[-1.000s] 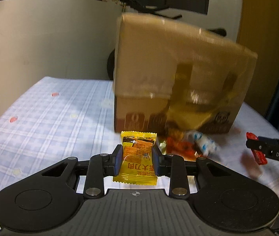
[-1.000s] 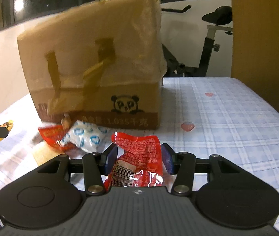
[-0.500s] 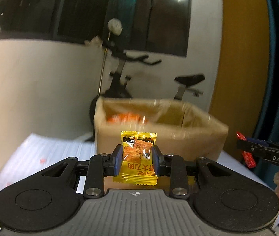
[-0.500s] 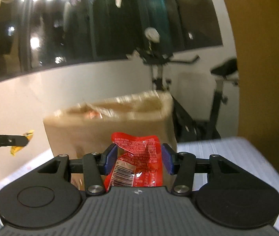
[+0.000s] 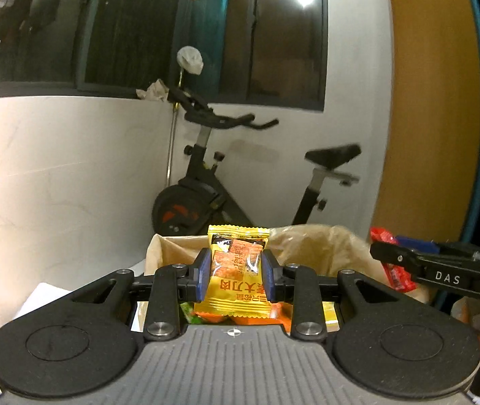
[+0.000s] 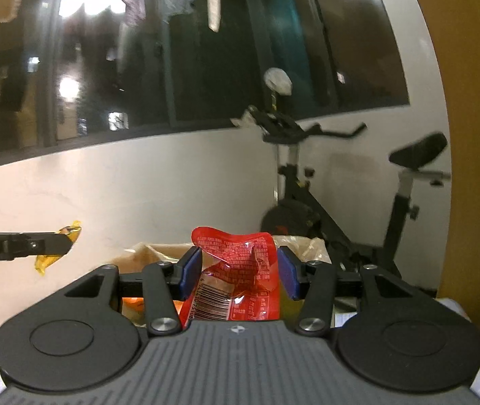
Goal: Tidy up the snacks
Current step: 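Lift both held packets and carry them over the lined box, then open both tools to drop the candy and red packets into the box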
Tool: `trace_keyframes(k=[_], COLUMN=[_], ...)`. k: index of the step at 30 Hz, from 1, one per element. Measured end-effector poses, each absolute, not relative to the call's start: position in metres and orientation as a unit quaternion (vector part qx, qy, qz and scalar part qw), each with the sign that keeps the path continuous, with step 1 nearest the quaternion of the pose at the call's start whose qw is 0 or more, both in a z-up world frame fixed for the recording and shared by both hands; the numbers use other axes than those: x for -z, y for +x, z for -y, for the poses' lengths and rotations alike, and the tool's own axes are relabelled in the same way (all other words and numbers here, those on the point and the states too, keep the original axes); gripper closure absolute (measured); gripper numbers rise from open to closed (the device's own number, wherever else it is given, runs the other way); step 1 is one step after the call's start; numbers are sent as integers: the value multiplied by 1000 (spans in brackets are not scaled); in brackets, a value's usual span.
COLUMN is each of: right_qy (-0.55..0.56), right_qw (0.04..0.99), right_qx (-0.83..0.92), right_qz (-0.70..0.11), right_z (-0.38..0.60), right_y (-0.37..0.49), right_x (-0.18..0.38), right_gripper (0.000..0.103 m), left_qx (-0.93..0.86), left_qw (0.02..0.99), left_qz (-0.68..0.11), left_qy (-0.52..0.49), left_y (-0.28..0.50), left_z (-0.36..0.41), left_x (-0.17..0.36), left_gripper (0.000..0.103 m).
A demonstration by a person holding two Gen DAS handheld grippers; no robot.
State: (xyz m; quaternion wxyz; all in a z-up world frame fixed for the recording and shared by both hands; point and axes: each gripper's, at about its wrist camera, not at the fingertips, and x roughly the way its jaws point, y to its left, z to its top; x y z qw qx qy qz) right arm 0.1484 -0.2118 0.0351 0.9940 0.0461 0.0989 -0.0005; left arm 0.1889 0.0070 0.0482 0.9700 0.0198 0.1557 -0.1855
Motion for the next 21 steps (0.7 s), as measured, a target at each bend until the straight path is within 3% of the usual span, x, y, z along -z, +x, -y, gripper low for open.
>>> trace_keyframes(k=[7,9,11,14,21], right_qy=[13,-7,-27,-23,-7], right_qw=[988,987,985,985,990], right_qx=[33,45,56,56,35], right_qz=[-148,-154,-160,-164,-135], right_z=[208,204,201,206,201], right_y=[186,186,184,182,155], right_x=[-11,-4,2,8,2], right_gripper=[51,50,46,35,34], left_qx=[166,169,165,168,180], left_qw=[965,963,964,964,961], left_qz=[-202,-208,-207,-207,-207], left_qy=[37,26,19,18,28], left_y=[222,226,224,221,193], left_z=[-3,-9,-13,-21,-36], left_x=[-29,-25,-21,-19,-24], left_gripper=[69,58,38,38,38])
